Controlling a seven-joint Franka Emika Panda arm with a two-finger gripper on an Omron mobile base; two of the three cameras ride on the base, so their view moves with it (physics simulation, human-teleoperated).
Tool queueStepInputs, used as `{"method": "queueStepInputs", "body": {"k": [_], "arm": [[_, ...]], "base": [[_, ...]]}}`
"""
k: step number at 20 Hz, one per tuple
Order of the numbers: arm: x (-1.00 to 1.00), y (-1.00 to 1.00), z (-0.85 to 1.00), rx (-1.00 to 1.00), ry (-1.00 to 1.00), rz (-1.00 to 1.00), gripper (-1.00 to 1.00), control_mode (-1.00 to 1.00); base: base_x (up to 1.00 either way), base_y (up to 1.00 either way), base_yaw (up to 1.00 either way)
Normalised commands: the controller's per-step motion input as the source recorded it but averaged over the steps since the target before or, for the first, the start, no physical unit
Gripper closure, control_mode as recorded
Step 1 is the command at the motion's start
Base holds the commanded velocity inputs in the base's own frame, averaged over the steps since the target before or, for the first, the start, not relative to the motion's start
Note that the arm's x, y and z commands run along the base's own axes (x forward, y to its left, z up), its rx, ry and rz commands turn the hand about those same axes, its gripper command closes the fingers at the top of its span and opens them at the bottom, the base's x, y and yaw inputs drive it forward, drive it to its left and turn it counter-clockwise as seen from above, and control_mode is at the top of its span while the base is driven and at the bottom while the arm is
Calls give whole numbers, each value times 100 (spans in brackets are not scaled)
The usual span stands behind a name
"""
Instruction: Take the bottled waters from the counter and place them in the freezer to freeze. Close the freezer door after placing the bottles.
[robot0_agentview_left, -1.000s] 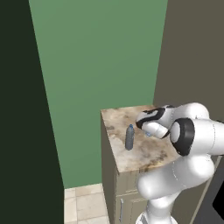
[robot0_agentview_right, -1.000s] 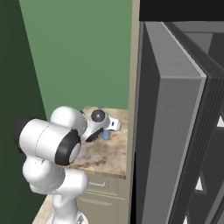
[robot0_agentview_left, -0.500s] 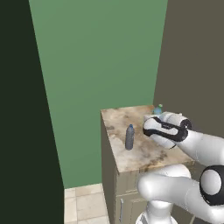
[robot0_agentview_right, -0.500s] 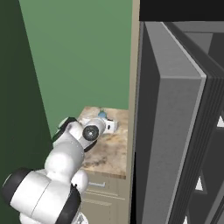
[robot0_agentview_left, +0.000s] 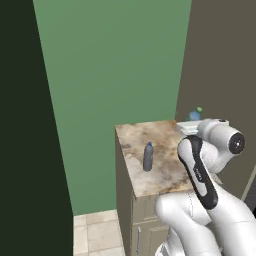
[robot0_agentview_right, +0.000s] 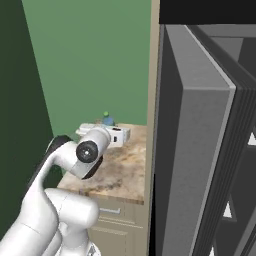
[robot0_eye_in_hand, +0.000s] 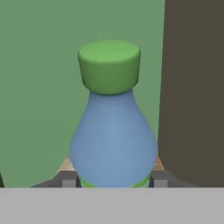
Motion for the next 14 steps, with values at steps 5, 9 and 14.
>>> {"method": "queueStepInputs", "body": {"k": [5, 9, 14], "arm": [[-100, 31, 100, 0, 21, -1, 100, -100], [-100, 22, 100, 1, 20, -2, 100, -100], [-100, 27, 67, 1, 8, -5, 100, -100]], "base": [[0, 0, 0], [0, 0, 0], [0, 0, 0]]}}
